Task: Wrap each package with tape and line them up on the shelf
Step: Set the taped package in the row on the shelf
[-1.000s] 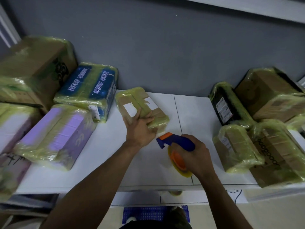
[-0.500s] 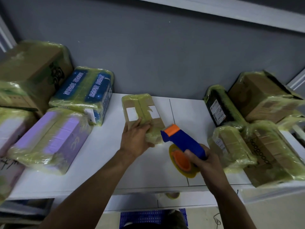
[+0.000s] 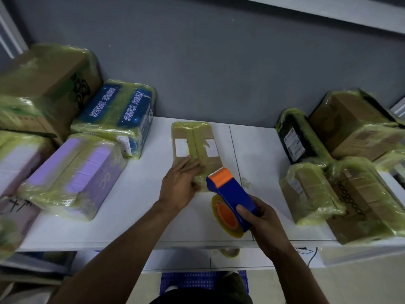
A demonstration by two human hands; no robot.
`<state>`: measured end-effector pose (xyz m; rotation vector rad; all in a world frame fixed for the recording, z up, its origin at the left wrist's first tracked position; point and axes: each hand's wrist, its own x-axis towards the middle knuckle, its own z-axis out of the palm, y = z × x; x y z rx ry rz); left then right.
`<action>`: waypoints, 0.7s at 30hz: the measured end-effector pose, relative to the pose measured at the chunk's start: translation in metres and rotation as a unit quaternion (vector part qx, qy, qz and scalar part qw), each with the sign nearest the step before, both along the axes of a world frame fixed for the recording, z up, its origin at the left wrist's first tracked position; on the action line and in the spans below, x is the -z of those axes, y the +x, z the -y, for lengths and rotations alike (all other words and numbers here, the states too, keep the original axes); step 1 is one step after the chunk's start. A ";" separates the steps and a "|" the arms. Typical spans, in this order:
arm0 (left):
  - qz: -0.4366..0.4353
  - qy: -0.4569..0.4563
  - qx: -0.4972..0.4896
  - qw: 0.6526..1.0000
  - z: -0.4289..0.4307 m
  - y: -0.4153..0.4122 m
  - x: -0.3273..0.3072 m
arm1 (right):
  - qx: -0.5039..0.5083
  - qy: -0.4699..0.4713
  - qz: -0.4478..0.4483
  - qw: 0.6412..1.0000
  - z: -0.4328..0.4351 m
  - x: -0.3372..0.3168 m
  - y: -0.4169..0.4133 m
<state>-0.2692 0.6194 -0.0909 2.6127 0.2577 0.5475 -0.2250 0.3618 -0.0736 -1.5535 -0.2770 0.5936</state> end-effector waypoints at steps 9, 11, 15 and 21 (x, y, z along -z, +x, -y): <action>0.019 -0.055 0.045 0.997 -0.012 -0.011 0.000 | -0.118 -0.175 -0.027 0.977 0.002 -0.028 0.005; 0.102 -0.131 0.001 0.986 -0.003 -0.021 -0.001 | -0.101 -0.197 -0.006 0.975 -0.006 -0.030 -0.002; 0.085 -0.369 -0.067 0.923 0.020 -0.038 -0.020 | -0.078 -0.222 0.059 0.970 -0.015 -0.034 -0.010; 0.039 -0.463 -0.002 0.885 0.023 -0.055 -0.056 | -0.139 -0.247 0.179 0.942 -0.010 -0.055 -0.005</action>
